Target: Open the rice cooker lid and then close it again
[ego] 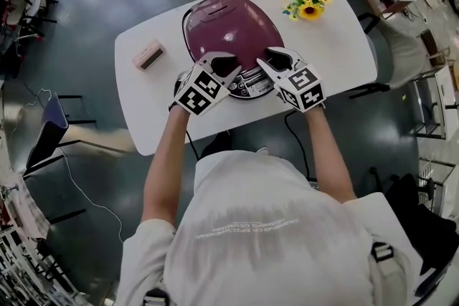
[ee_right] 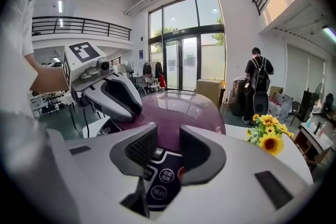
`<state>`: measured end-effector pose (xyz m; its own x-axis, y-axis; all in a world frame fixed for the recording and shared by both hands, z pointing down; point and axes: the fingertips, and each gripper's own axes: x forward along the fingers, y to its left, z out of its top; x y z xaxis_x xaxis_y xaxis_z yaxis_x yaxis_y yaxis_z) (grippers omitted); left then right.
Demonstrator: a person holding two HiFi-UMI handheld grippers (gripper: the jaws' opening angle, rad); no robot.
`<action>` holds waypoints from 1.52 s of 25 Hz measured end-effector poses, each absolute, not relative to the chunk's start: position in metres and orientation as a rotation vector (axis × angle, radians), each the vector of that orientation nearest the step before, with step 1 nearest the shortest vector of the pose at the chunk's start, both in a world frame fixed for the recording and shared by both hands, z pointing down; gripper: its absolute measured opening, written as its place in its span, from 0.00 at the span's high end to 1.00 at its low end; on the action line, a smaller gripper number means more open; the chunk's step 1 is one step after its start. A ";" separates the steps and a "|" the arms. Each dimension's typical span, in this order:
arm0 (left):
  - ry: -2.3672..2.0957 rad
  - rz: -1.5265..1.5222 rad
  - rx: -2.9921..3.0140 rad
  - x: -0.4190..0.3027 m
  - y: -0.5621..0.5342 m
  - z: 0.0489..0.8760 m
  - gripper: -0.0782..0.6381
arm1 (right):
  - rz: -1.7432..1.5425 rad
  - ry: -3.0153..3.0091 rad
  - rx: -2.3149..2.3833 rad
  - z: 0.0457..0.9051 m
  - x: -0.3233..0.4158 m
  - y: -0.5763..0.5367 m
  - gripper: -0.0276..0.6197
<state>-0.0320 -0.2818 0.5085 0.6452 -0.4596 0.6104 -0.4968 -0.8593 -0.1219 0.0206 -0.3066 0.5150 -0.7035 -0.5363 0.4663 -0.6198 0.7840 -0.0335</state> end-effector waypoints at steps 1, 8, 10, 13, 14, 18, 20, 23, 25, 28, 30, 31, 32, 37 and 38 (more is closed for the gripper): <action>-0.827 1.018 2.806 -0.032 -0.282 0.508 0.78 | 0.258 -2.539 0.874 0.515 0.020 -0.307 0.75; -0.975 1.027 2.888 -0.032 -0.281 0.506 0.78 | 0.206 -2.549 0.907 0.514 0.020 -0.307 0.76; -1.032 1.013 2.884 -0.033 -0.282 0.505 0.78 | 0.195 -2.540 0.910 0.514 0.020 -0.305 0.78; -1.091 0.881 2.770 -0.035 -0.282 0.503 0.78 | 0.282 -2.542 0.924 0.508 0.023 -0.302 0.79; -1.108 0.815 2.731 -0.036 -0.280 0.500 0.78 | 0.306 -2.553 0.944 0.503 0.027 -0.300 0.80; -1.217 0.670 2.676 -0.044 -0.268 0.479 0.80 | 0.255 -2.573 1.029 0.473 0.047 -0.289 0.83; -1.264 0.580 2.658 -0.048 -0.264 0.463 0.83 | 0.222 -2.581 1.079 0.458 0.061 -0.283 0.84; -1.343 0.489 2.662 -0.052 -0.259 0.438 0.86 | 0.194 -2.606 1.172 0.432 0.080 -0.276 0.84; -1.401 0.472 2.682 -0.054 -0.255 0.422 0.87 | 0.146 -2.616 1.207 0.415 0.091 -0.271 0.86; -1.468 0.465 2.725 -0.052 -0.248 0.399 0.87 | 0.005 -2.603 1.218 0.391 0.103 -0.259 0.87; -1.502 0.453 2.749 -0.051 -0.242 0.384 0.87 | -0.083 -2.592 1.231 0.375 0.110 -0.250 0.88; -1.517 0.442 2.758 -0.050 -0.240 0.377 0.87 | -0.116 -2.592 1.234 0.367 0.112 -0.246 0.89; -1.531 0.429 2.765 -0.050 -0.237 0.370 0.87 | -0.148 -2.592 1.236 0.360 0.115 -0.242 0.89; -1.579 0.337 2.778 -0.049 -0.222 0.340 0.87 | -0.266 -2.577 1.260 0.331 0.130 -0.225 0.90; -1.596 0.335 2.781 -0.048 -0.220 0.335 0.87 | -0.274 -2.580 1.272 0.327 0.134 -0.223 0.90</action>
<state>-0.0479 -0.2197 0.3352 0.4890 -0.8613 0.1381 -0.8443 -0.5071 -0.1734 0.1340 -0.2228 0.3267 -0.5869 -0.7974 0.1401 -0.7503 0.6007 0.2760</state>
